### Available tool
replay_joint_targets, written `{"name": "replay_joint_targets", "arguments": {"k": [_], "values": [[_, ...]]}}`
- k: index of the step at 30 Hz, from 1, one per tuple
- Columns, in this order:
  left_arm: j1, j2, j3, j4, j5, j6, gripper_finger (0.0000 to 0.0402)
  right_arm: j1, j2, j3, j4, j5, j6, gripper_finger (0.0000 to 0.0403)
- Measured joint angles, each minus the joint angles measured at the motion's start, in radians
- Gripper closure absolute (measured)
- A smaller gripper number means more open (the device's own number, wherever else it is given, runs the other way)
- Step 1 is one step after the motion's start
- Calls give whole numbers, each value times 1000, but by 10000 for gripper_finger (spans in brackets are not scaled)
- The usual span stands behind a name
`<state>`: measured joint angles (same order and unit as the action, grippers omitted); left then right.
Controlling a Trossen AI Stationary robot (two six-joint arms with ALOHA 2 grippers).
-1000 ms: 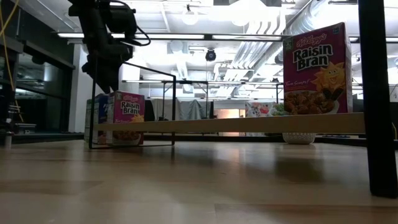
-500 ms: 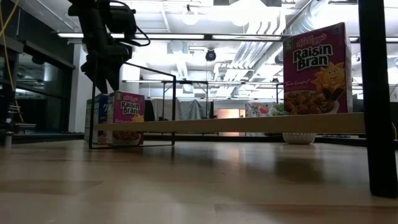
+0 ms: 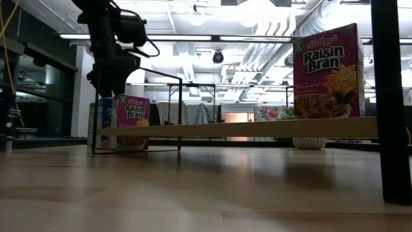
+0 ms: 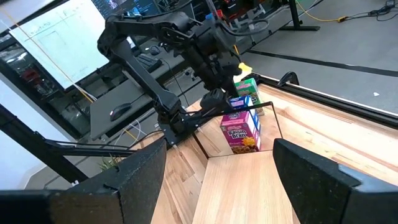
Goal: Stack cereal on shelf
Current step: Put the left blue cereal box on the shelf
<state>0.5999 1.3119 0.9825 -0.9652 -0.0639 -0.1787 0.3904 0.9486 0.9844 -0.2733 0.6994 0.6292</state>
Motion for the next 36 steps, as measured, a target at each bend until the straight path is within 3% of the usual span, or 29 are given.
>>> {"name": "replay_joint_targets", "arguments": {"k": [14,30,36], "values": [[0,78,0,14,-4,18,96,0,0,0,0,0,0,114],[0,78,6,11,-21,8,250,0,0,0,0,0,0,114],[0,43,147,-153,-22,16,274,0,0,0,0,10,-1,114]]}}
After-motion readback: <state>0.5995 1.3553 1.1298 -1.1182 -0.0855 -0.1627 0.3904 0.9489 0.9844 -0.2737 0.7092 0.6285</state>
